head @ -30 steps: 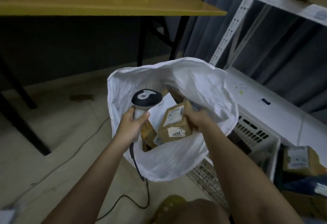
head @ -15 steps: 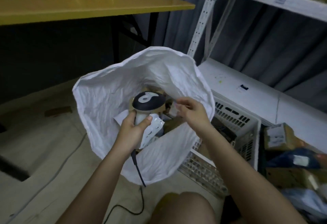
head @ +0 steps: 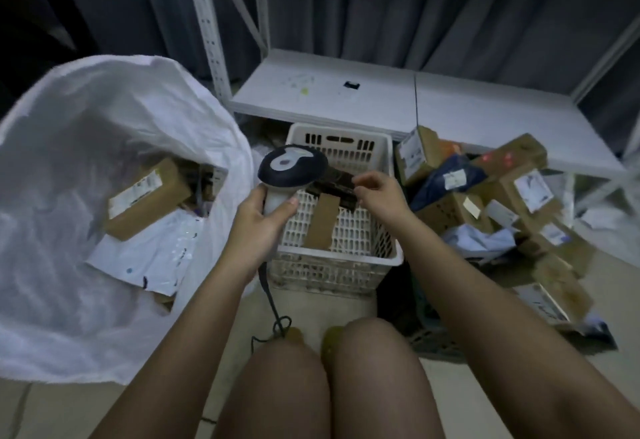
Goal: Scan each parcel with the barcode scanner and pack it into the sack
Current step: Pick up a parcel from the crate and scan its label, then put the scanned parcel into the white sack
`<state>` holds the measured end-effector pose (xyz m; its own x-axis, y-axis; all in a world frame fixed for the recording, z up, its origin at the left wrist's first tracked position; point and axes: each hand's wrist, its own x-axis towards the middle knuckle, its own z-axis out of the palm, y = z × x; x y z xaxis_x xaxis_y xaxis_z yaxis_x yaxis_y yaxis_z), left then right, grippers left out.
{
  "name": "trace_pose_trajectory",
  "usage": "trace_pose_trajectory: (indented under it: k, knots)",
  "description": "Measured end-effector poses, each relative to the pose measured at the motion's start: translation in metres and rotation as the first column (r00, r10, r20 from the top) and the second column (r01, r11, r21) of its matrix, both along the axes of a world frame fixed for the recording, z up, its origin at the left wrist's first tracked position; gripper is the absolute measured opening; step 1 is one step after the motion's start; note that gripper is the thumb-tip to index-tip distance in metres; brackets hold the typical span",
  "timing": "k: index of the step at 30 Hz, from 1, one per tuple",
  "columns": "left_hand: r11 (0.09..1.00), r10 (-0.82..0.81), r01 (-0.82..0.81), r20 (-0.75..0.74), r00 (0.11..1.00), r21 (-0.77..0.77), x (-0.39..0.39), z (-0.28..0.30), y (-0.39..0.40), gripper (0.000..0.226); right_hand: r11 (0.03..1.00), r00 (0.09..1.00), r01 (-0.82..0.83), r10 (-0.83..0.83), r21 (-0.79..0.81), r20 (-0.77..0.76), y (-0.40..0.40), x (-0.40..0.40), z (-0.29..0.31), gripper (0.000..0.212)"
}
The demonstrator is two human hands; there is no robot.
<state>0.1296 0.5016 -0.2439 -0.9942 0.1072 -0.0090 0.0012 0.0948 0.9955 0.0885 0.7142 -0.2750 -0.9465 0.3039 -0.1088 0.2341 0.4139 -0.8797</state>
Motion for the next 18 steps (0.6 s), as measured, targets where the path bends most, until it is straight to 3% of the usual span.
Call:
trace_pose_trajectory:
  k: [6, 13, 14, 18]
  knots:
    - [0.998, -0.031, 0.036, 0.122, 0.992, -0.042, -0.075, -0.065, 0.065, 0.031, 0.998, 0.973, 0.057, -0.047, -0.039, 0.224, 0.044, -0.066, -0.106, 0.003]
    - [0.997, 0.010, 0.010, 0.259, 0.966, -0.077, -0.166, -0.143, 0.089, 0.026, 0.998, 0.900, -0.026, -0.003, 0.062, 0.435, 0.038, -0.166, -0.242, 0.021]
    - [0.997, 0.017, 0.005, 0.263, 0.965, -0.082, -0.174, -0.151, 0.091, 0.026, 0.995, 0.886, -0.057, 0.016, 0.076, 0.463, 0.035, -0.176, -0.257, 0.027]
    - [0.998, 0.032, -0.009, 0.344, 0.938, -0.068, -0.198, -0.174, 0.097, 0.021, 0.994, 0.826, -0.048, -0.015, 0.096, 0.564, 0.022, -0.202, -0.298, 0.086]
